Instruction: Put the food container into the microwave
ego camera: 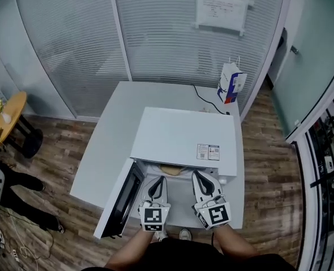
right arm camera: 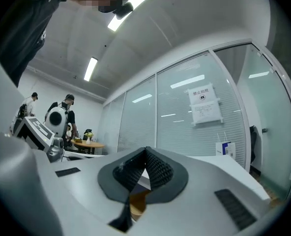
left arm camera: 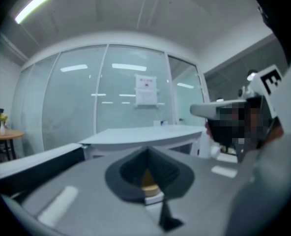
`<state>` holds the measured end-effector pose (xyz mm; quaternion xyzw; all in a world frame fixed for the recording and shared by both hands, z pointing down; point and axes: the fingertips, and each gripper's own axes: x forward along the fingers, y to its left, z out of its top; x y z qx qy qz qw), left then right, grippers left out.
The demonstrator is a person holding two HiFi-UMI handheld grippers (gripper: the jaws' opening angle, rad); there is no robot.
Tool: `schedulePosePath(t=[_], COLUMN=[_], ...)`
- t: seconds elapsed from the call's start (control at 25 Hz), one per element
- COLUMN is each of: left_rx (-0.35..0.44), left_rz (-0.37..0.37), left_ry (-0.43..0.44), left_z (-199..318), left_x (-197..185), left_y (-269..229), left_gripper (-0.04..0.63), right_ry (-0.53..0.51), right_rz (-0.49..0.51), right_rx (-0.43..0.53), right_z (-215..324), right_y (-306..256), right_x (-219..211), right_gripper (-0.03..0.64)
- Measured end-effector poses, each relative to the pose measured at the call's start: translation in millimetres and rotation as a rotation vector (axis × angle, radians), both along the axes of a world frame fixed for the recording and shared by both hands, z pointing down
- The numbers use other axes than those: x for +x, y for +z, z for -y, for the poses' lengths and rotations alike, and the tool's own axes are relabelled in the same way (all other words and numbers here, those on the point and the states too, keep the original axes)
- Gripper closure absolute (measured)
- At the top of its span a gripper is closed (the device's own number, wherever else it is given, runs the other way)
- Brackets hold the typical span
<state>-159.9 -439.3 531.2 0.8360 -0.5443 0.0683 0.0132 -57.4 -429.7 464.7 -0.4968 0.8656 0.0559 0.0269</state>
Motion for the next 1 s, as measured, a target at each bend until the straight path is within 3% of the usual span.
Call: schedulePosePath(t=[0.2,1.0], left_rx=[0.017,0.011], left_rz=[-0.010,-0.014], left_ry=[0.001,0.029], left_z=[2.1,4.2], left_x=[-5.0,2.0], left_y=[-12.8,-8.8], left_gripper=[0.591,0.591], right_ry=[0.011,0.050], right_rz=[-0.065,-0.053], right_rx=[-0.003,0.015], right_z=[2.2,-2.4], right_y=[-0.3,-11.1], right_x=[-5.6,5.1], right_gripper=[0.611,0.611])
